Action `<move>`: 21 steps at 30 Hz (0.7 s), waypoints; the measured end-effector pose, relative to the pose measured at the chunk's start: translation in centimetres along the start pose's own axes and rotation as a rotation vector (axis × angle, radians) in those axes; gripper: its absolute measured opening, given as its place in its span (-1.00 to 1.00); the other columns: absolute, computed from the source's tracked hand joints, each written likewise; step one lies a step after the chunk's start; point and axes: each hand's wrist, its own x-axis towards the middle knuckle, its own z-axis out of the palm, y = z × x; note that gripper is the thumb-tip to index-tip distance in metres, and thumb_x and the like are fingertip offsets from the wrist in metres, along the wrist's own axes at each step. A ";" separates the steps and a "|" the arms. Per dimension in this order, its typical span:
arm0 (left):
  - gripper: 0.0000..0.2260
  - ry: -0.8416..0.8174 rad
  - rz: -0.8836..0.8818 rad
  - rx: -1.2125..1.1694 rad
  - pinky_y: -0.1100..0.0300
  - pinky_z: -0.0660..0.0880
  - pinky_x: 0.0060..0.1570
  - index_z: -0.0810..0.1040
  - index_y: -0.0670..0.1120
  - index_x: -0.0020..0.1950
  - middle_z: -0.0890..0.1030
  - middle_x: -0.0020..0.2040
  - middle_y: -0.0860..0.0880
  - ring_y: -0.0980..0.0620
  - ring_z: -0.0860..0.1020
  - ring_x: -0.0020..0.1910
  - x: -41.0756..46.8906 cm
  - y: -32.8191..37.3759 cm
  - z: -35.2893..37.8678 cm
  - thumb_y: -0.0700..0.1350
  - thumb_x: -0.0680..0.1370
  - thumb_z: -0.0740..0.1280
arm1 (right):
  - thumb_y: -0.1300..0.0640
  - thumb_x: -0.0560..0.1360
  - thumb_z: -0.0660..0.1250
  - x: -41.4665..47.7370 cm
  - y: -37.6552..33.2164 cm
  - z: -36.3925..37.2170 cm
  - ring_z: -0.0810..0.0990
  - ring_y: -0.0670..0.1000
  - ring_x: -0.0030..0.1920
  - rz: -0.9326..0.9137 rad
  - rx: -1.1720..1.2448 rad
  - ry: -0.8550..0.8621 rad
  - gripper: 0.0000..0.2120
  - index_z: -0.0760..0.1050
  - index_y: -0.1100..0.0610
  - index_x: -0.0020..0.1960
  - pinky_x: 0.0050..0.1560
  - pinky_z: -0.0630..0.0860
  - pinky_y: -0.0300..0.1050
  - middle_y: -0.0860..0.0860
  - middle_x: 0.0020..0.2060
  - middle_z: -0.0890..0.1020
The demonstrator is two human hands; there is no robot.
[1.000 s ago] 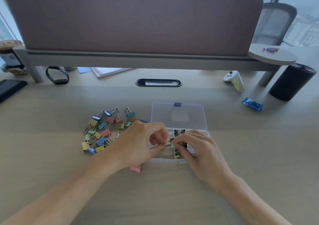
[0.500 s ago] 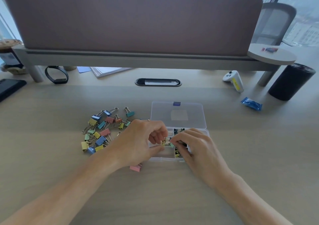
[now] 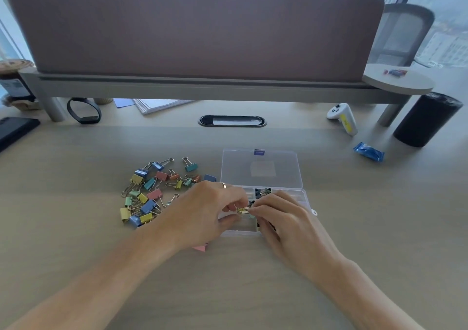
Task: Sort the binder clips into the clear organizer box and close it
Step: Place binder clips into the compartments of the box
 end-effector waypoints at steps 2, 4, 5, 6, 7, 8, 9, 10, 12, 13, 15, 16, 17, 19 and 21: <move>-0.78 0.006 -0.002 0.000 0.25 0.62 -0.03 0.61 0.11 0.14 0.70 0.00 0.17 0.26 0.63 -0.06 -0.1 -0.1 0.0 -0.01 0.53 0.52 | 0.30 0.57 0.35 0.0 0.1 -0.1 0.61 0.03 0.03 -0.006 0.004 -0.016 -0.79 0.69 0.11 0.11 0.02 0.58 -0.08 -0.08 0.03 0.67; -0.73 -0.001 0.003 0.002 0.28 0.62 0.00 0.59 0.13 0.20 0.71 0.04 0.17 0.29 0.64 -0.02 -0.3 -0.2 0.1 0.02 0.53 0.51 | 0.30 0.55 0.34 0.0 0.2 -0.1 0.61 0.03 0.03 -0.014 0.004 -0.024 -0.79 0.69 0.12 0.09 0.03 0.59 -0.07 -0.06 0.04 0.67; -0.72 -0.005 0.007 0.008 0.29 0.62 0.01 0.59 0.13 0.22 0.72 0.05 0.17 0.29 0.64 -0.01 -0.3 -0.2 0.1 0.02 0.53 0.51 | 0.31 0.54 0.35 0.0 0.1 -0.2 0.61 0.03 0.04 -0.023 0.002 -0.029 -0.79 0.69 0.13 0.09 0.04 0.58 -0.07 -0.06 0.04 0.67; -0.72 -0.007 0.014 0.024 0.30 0.62 -0.01 0.59 0.12 0.22 0.72 0.05 0.16 0.28 0.65 -0.02 -0.4 -0.2 0.0 0.02 0.53 0.51 | 0.31 0.54 0.35 -0.1 0.1 -0.2 0.61 0.03 0.04 -0.031 0.004 -0.034 -0.79 0.69 0.14 0.09 0.05 0.58 -0.08 -0.05 0.05 0.67; -0.73 -0.005 0.026 0.053 0.31 0.62 -0.05 0.59 0.12 0.21 0.73 0.03 0.16 0.26 0.67 -0.04 -0.5 -0.1 0.0 0.02 0.53 0.51 | 0.30 0.54 0.34 -0.2 0.1 -0.3 0.61 0.02 0.05 -0.029 0.013 -0.037 -0.78 0.69 0.14 0.10 0.06 0.57 -0.10 -0.05 0.06 0.67; -0.75 -0.002 0.037 0.089 0.31 0.62 -0.11 0.59 0.13 0.19 0.73 0.00 0.15 0.23 0.68 -0.07 -0.5 -0.1 -0.1 0.02 0.53 0.51 | 0.30 0.54 0.34 -0.3 0.1 -0.3 0.61 0.01 0.05 -0.014 0.030 -0.035 -0.77 0.69 0.14 0.12 0.07 0.56 -0.12 -0.06 0.06 0.67; -0.77 0.000 0.044 0.117 0.33 0.60 -0.17 0.58 0.13 0.16 0.73 -0.03 0.15 0.19 0.69 -0.10 -0.5 0.0 -0.1 0.03 0.53 0.50 | 0.29 0.54 0.34 -0.4 0.0 -0.2 0.61 0.01 0.06 0.011 0.053 -0.027 -0.77 0.69 0.13 0.13 0.08 0.56 -0.13 -0.07 0.07 0.66; -0.78 0.000 0.046 0.132 0.37 0.56 -0.21 0.59 0.13 0.14 0.73 -0.05 0.16 0.18 0.69 -0.13 -0.5 0.1 -0.2 0.03 0.53 0.50 | 0.28 0.56 0.33 -0.4 0.0 -0.1 0.61 0.00 0.08 0.042 0.077 -0.018 -0.77 0.68 0.13 0.14 0.09 0.55 -0.13 -0.08 0.07 0.66; -0.80 0.000 0.052 0.144 0.41 0.47 -0.23 0.60 0.12 0.12 0.73 -0.08 0.16 0.16 0.69 -0.16 -0.5 0.2 -0.2 0.02 0.53 0.51 | 0.26 0.58 0.34 -0.3 -0.1 0.1 0.60 -0.02 0.11 0.087 0.113 -0.007 -0.78 0.67 0.10 0.16 0.11 0.55 -0.12 -0.10 0.08 0.66; -0.81 0.001 0.055 0.159 0.41 0.46 -0.24 0.61 0.12 0.12 0.73 -0.09 0.16 0.16 0.68 -0.18 -0.5 0.2 -0.1 0.02 0.53 0.50 | 0.25 0.59 0.34 -0.3 -0.1 0.1 0.60 -0.03 0.13 0.095 0.119 -0.004 -0.78 0.66 0.08 0.18 0.12 0.54 -0.12 -0.11 0.09 0.66; -0.82 0.005 0.064 0.204 0.44 0.41 -0.29 0.61 0.13 0.12 0.72 -0.12 0.15 0.16 0.67 -0.21 -0.6 0.3 -0.1 0.01 0.54 0.49 | 0.25 0.59 0.36 -0.4 -0.2 0.3 0.60 -0.04 0.14 0.106 0.128 0.005 -0.77 0.66 0.07 0.19 0.14 0.53 -0.15 -0.12 0.09 0.65; -0.83 0.004 0.068 0.223 0.44 0.41 -0.31 0.61 0.13 0.12 0.72 -0.13 0.15 0.15 0.67 -0.22 -0.6 0.3 -0.1 0.01 0.55 0.48 | 0.25 0.59 0.36 -0.5 -0.1 0.3 0.60 -0.04 0.13 0.112 0.126 0.015 -0.78 0.66 0.07 0.18 0.14 0.54 -0.15 -0.12 0.10 0.65; -0.85 0.003 0.069 0.232 0.40 0.45 -0.32 0.61 0.12 0.11 0.72 -0.14 0.14 0.14 0.67 -0.23 -0.6 0.4 -0.1 0.00 0.55 0.48 | 0.25 0.59 0.37 -0.7 0.0 0.4 0.60 -0.04 0.13 0.110 0.117 0.027 -0.80 0.67 0.08 0.17 0.13 0.54 -0.14 -0.11 0.09 0.65; -0.87 0.007 0.065 0.227 0.31 0.51 -0.31 0.61 0.11 0.08 0.72 -0.13 0.14 0.13 0.67 -0.23 -0.6 0.4 -0.2 0.00 0.55 0.48 | 0.25 0.60 0.35 -0.8 0.1 0.4 0.60 -0.02 0.10 0.075 0.082 0.031 -0.82 0.68 0.12 0.15 0.10 0.55 -0.12 -0.09 0.09 0.65; -0.89 -0.012 0.051 0.213 0.30 0.53 -0.27 0.60 0.12 0.08 0.72 -0.11 0.15 0.14 0.67 -0.19 -0.4 0.5 -0.2 0.03 0.57 0.45 | 0.23 0.62 0.34 -1.0 0.1 0.2 0.60 0.00 0.09 0.021 0.027 0.002 -0.82 0.68 0.13 0.15 0.08 0.56 -0.11 -0.08 0.09 0.64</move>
